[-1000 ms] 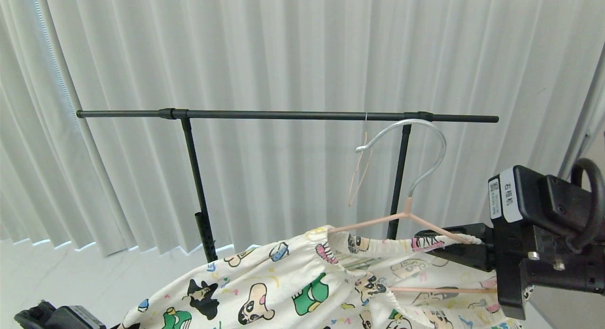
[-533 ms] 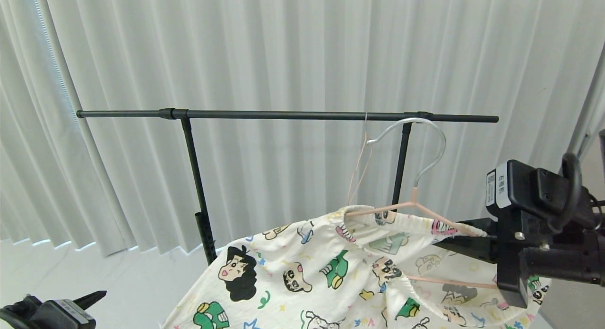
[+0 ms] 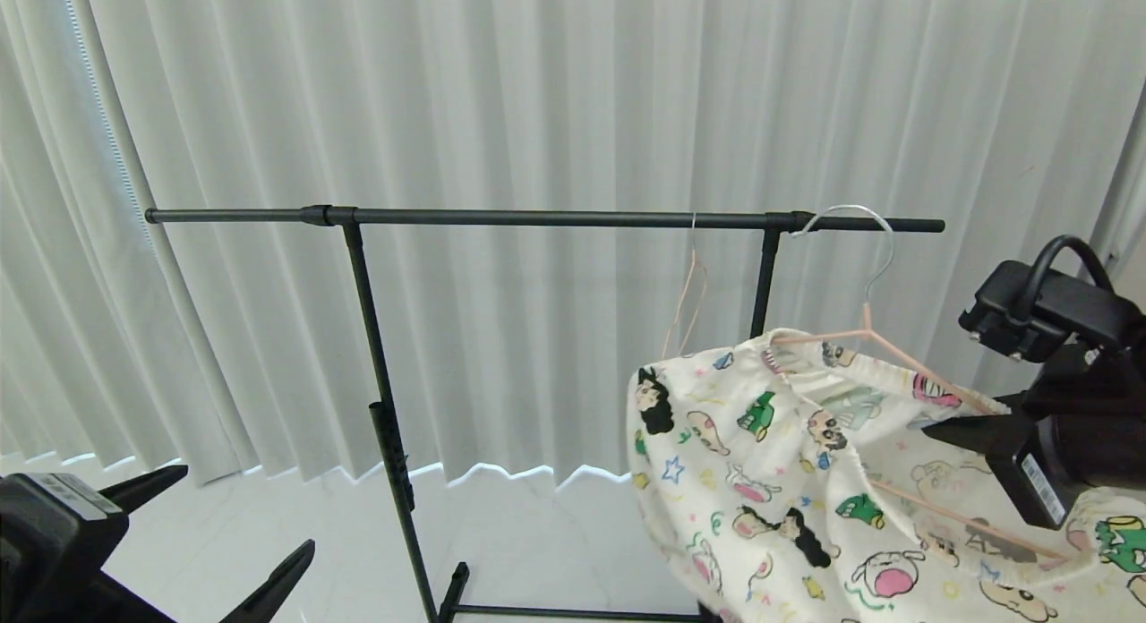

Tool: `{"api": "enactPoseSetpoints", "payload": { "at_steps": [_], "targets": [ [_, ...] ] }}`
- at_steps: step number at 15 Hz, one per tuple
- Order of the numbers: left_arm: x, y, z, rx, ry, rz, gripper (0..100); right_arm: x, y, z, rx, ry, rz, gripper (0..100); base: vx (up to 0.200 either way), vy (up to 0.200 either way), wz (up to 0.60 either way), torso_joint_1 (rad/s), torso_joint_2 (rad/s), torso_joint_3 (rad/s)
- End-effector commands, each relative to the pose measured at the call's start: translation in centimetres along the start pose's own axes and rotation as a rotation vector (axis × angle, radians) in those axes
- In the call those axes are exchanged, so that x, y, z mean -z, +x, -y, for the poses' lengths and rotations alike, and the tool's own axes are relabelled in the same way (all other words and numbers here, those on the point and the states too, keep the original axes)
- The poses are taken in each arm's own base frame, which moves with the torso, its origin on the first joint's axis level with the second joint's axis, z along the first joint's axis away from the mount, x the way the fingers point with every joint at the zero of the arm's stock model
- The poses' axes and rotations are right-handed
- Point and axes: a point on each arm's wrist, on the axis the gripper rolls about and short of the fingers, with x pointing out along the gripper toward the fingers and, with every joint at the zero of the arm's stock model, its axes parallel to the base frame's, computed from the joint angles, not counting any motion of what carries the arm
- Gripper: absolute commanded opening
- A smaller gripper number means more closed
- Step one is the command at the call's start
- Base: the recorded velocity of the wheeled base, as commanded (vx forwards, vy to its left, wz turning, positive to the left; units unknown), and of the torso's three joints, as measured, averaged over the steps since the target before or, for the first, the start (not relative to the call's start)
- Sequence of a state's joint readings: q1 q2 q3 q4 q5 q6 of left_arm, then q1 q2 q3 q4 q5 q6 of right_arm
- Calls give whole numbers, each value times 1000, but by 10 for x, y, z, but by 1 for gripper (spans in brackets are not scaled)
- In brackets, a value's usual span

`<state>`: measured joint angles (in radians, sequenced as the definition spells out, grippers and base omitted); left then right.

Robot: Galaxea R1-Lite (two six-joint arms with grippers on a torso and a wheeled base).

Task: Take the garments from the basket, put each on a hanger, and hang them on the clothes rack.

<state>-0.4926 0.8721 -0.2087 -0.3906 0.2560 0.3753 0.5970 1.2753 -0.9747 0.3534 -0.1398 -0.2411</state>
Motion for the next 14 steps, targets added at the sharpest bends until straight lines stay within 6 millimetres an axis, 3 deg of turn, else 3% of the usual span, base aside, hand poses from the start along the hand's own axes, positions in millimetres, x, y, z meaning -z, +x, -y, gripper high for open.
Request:
{"api": "enactPoseSetpoints", "payload": {
  "at_steps": [1, 5, 9, 14],
  "targets": [
    [-9, 3, -3, -7, 4, 16, 100, -1, -1, 6, 61, 20, -45, 0, 0, 0, 0, 0, 0, 0],
    [-36, 16, -10, -20, 6, 49, 100, -2, 5, 17, 153, 108, -165, 0, 0, 0, 0, 0, 0, 0],
    [-41, 17, -11, -24, 4, 57, 100, -35, 32, 23, 230, 302, -145, 0, 0, 0, 0, 0, 0, 0],
    [-43, 18, -12, -29, -2, 60, 100, -50, 49, 25, 242, 325, -58, 0, 0, 0, 0, 0, 0, 0]
  ]
}}
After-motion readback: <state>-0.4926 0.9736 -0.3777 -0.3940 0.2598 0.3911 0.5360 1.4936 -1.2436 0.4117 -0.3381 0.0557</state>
